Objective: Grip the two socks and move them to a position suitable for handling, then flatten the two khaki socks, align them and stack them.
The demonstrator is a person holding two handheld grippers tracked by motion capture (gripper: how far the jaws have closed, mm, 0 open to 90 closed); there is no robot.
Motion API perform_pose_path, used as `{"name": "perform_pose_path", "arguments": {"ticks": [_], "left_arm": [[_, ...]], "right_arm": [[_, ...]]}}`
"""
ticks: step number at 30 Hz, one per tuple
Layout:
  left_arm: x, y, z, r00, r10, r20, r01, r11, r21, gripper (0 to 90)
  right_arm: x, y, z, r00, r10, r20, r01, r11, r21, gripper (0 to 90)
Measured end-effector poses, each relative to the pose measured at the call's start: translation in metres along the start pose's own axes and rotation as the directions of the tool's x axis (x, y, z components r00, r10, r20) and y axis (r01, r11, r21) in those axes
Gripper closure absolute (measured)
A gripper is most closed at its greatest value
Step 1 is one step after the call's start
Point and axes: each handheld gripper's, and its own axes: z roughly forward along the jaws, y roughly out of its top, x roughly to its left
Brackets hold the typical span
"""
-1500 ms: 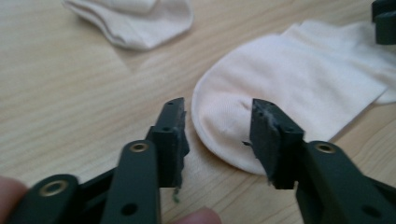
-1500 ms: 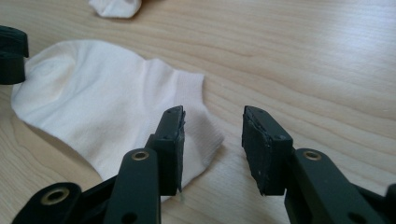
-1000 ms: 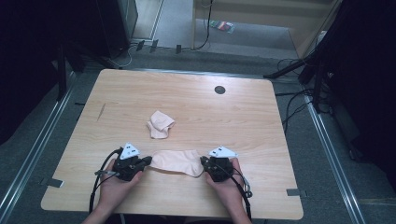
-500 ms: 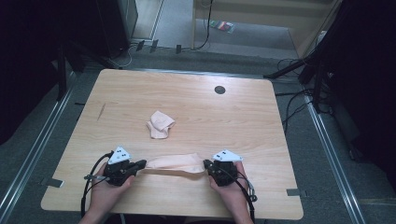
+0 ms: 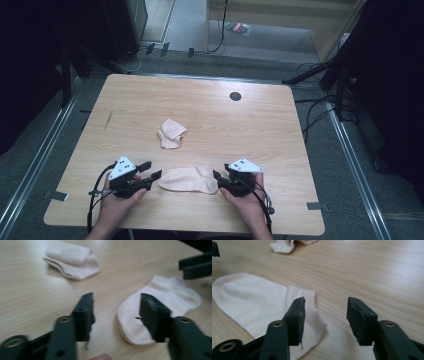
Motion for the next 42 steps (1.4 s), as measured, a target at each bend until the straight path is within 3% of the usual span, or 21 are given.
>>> {"name": "perform_pose_path", "arguments": {"ticks": [4,7,9,10,15,24,30,32,38,42], "left_arm": [[0.013,0.001,-0.001,0.9987,-0.045,-0.026,0.044,0.9986,-0.029,29.0],[0.024,0.002,-0.003,0.9936,-0.097,-0.059,0.094,0.9942,-0.053,22.1],[0.029,0.004,-0.005,0.9914,-0.085,-0.1,0.08,0.9951,-0.059,13.0],[0.034,0.005,-0.008,0.9884,-0.093,-0.12,0.085,0.9938,-0.072,11.9],[0.049,0.003,-0.013,0.9838,-0.135,-0.118,0.124,0.9874,-0.098,10.5],[0.052,-0.001,-0.005,0.9778,-0.131,-0.163,0.123,0.9906,-0.06,10.6],[0.044,-0.002,0.003,0.9759,-0.066,-0.208,0.065,0.9978,-0.016,10.8],[0.044,-0.001,0.004,0.9757,-0.064,-0.21,0.064,0.9979,-0.009,11.0],[0.045,-0.001,0.004,0.9733,-0.083,-0.214,0.081,0.9965,-0.018,12.1],[0.044,-0.001,0.004,0.9732,-0.086,-0.213,0.084,0.9963,-0.019,13.0]], "right_arm": [[-0.006,0.001,-0.004,0.9996,0.027,0.009,-0.027,0.999,-0.021,42.3],[-0.012,0.002,-0.006,0.9989,0.045,0.015,-0.044,0.998,-0.043,40.0],[-0.015,0.003,-0.008,0.9983,0.056,0.018,-0.054,0.997,-0.06,38.8],[-0.017,0.003,-0.009,0.9978,0.062,0.022,-0.06,0.996,-0.067,36.7],[-0.019,0.003,-0.008,0.9965,0.079,0.029,-0.077,0.995,-0.067,35.2],[-0.018,0.005,-0.007,0.9964,0.076,0.038,-0.073,0.994,-0.077,35.2],[-0.016,0.014,-0.008,0.9968,0.064,0.047,-0.06,0.994,-0.094,36.3],[-0.015,0.017,-0.008,0.9965,0.07,0.047,-0.065,0.993,-0.095,38.5],[-0.009,0.04,-0.005,0.9974,0.069,0.022,-0.066,0.99,-0.129,42.6],[0.0,0.055,0.007,0.9995,0.032,0.008,-0.031,0.993,-0.112,45.0]]}}
